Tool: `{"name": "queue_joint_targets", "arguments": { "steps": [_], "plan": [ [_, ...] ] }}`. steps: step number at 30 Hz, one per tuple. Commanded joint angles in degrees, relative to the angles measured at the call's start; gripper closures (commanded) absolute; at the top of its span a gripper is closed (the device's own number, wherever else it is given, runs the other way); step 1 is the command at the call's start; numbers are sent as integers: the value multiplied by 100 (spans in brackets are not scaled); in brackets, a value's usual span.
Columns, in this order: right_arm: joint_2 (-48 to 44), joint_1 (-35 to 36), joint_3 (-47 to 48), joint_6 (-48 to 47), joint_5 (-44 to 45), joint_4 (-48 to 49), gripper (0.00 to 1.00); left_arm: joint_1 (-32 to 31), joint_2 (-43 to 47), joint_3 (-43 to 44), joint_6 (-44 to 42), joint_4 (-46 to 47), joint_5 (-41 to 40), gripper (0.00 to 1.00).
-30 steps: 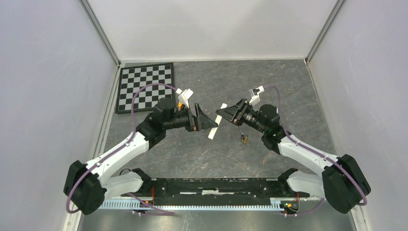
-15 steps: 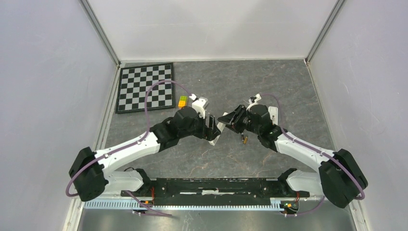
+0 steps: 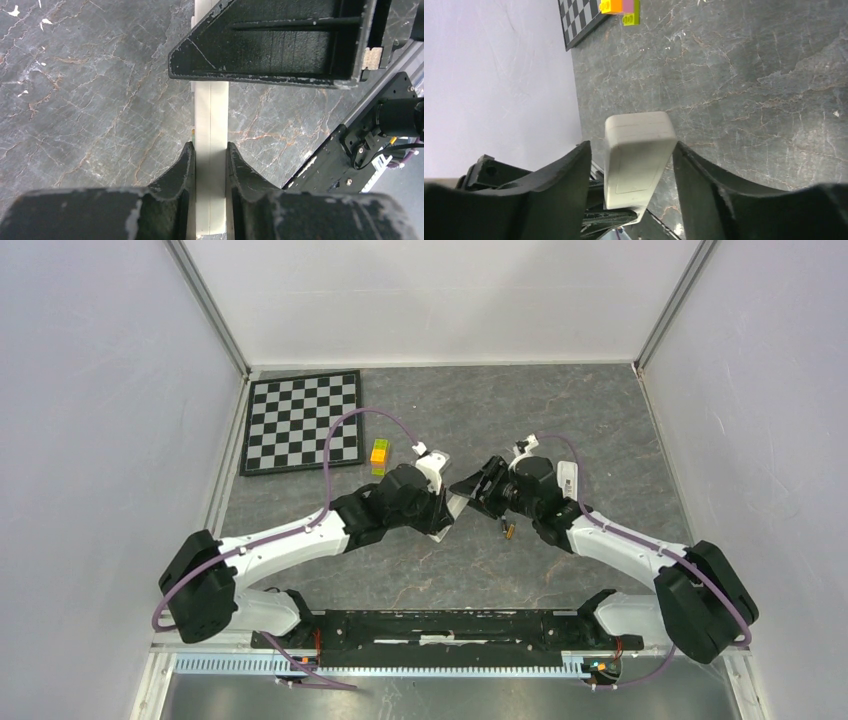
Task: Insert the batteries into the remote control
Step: Adjust the remote control.
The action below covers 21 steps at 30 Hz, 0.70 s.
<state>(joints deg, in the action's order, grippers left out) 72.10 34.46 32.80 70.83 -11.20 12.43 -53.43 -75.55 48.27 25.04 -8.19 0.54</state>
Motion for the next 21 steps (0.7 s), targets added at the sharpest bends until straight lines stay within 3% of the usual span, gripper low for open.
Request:
{"name": "queue_joint_targets", "arguments": {
  "steps": [1,5,7,13,21],
  "plan": [
    [-304,-74,122,-1083,-274,494,25,41,367,1,-590,-144,288,98],
    [-969,-651,-555,-2107,-1022,1611,16,129,607,77,-781,-410,790,98],
    [-1166,-1094,-756,-2483,-1892,2283,15,131,661,192,-867,-561,997,98],
    [-1255,-1283,-150,-4860,-4084,1253,13,143,627,532,-1264,-1116,1931,98],
    [-1378,-1082,-217,-5339,-5296,1559,14,140,749,802,-1645,-1643,2640,98]
  ]
}}
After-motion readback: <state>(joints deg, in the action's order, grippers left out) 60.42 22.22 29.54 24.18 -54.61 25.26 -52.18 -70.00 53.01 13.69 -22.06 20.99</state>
